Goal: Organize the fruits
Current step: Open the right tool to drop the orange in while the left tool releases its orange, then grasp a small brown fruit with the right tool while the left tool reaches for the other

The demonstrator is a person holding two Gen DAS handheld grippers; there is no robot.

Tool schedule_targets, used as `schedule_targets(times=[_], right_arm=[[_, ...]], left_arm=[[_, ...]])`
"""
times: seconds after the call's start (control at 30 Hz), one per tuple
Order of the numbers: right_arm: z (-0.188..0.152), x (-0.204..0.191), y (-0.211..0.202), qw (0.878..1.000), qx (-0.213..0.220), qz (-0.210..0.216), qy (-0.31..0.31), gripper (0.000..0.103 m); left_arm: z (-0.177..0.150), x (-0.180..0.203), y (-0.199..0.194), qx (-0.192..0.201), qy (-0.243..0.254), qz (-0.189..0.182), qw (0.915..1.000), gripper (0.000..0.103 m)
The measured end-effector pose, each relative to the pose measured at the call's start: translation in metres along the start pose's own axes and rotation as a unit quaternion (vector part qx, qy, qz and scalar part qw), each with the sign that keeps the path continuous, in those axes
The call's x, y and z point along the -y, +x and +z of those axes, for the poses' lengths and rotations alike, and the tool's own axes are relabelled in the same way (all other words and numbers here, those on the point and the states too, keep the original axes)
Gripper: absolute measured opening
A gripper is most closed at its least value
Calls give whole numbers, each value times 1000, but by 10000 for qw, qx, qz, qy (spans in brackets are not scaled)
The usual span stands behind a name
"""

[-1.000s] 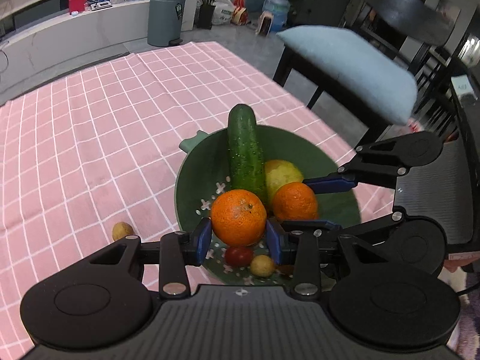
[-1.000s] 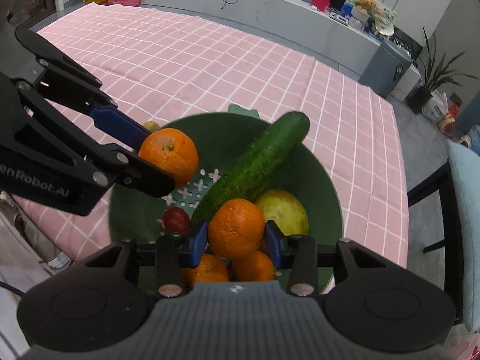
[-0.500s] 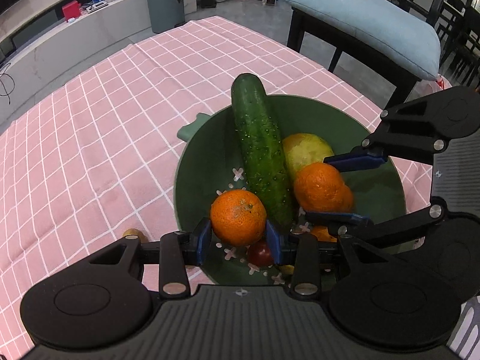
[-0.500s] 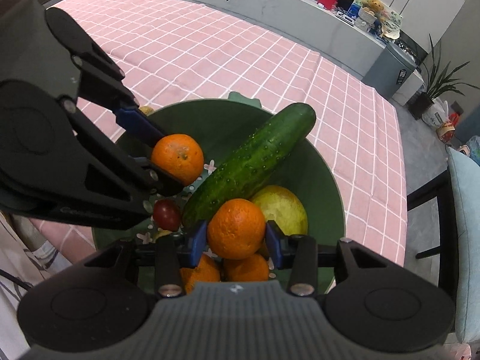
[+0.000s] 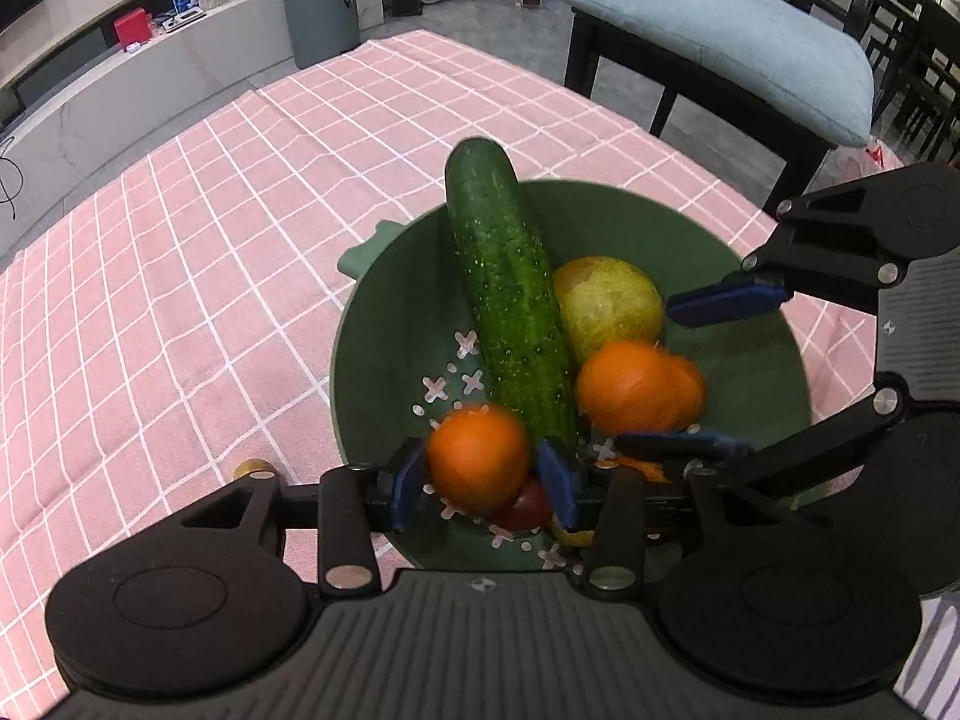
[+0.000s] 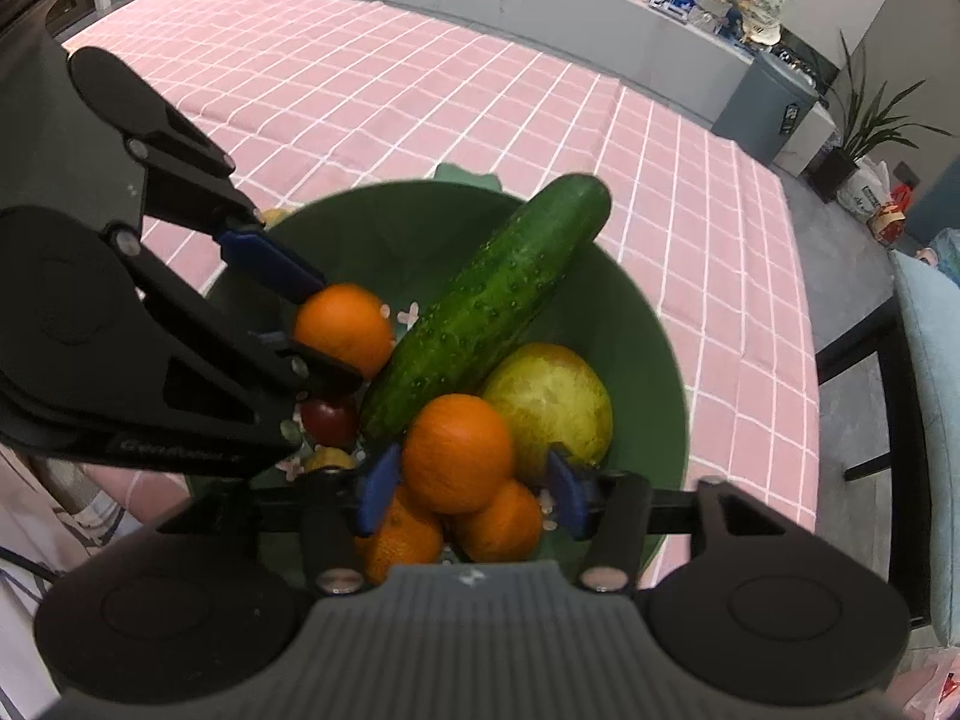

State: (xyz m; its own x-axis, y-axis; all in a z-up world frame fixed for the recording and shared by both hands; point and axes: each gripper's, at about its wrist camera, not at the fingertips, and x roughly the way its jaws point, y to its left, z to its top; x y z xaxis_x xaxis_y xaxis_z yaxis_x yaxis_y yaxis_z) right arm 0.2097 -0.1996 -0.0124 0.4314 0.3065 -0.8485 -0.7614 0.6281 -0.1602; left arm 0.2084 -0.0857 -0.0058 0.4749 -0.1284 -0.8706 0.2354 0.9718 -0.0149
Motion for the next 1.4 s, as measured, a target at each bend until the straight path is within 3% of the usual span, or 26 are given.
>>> schedule_targets(times=[0.07,0.17,0.23,0.43,0.8,1.4], right_arm=[[1,0,-4,10000,47,0,-2,58],[3,-3,-9,9999,91,-97,-74,61],[4,-6,-15,9996,146,-199,-136,68],[9,-15,-34,9985,391,-324,-220,68],[33,-43,-59,9947,980,64,-306,67],[69,-102,-35,9775,633,461,-1957,44]], left_arm=[[0,-1,-6,91,-28,-20,10000,60],[0,-3,-17,221,-23,-3,9998,62],[-2,-3,-26,350,27,16,9994,64],[-9,-11,-56,700,-12,11,9975,66],[-36,-54,-94,1213,-301,-272,9918,66],[-82,-118,-64,1051,-680,-515,9908,65]])
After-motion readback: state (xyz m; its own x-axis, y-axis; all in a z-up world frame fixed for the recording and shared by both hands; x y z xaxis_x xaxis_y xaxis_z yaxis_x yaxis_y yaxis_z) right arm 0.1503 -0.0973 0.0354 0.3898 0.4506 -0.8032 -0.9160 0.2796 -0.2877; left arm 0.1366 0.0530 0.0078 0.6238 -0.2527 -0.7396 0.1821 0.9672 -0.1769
